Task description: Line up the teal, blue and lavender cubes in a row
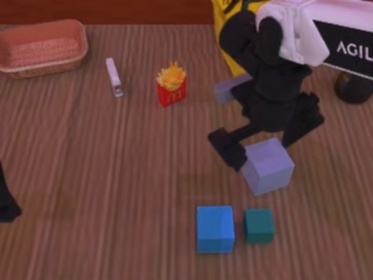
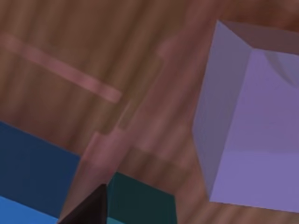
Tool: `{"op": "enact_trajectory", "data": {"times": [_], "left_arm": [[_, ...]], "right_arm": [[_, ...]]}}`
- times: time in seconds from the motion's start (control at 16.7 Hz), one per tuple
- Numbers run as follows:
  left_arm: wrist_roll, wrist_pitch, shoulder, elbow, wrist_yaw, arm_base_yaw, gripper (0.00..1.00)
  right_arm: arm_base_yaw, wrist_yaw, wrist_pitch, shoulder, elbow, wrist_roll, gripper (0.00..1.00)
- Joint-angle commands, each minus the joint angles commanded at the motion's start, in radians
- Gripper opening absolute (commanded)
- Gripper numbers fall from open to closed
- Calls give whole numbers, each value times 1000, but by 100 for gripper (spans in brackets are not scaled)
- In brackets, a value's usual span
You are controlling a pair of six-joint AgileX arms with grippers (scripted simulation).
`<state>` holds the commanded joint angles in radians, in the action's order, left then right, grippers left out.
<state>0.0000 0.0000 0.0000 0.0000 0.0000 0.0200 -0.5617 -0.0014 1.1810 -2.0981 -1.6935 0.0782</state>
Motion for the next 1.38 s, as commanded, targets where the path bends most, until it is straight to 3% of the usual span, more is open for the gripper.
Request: {"op": "enact_trajectory", "data": {"times": [0.18, 0.6, 1.02, 1.38], "left_arm": [[0, 0, 0, 0, 0, 0, 100], [0, 0, 0, 0, 0, 0, 100], [0, 0, 0, 0, 0, 0, 100], [0, 0, 0, 0, 0, 0, 100]], "right_arm": [[45, 3, -1, -3, -15, 84, 100], [46, 3, -19, -5, 0, 91, 100], [48, 4, -276, -94, 160, 93, 100], [47, 4, -311, -110, 186, 94, 100]]}}
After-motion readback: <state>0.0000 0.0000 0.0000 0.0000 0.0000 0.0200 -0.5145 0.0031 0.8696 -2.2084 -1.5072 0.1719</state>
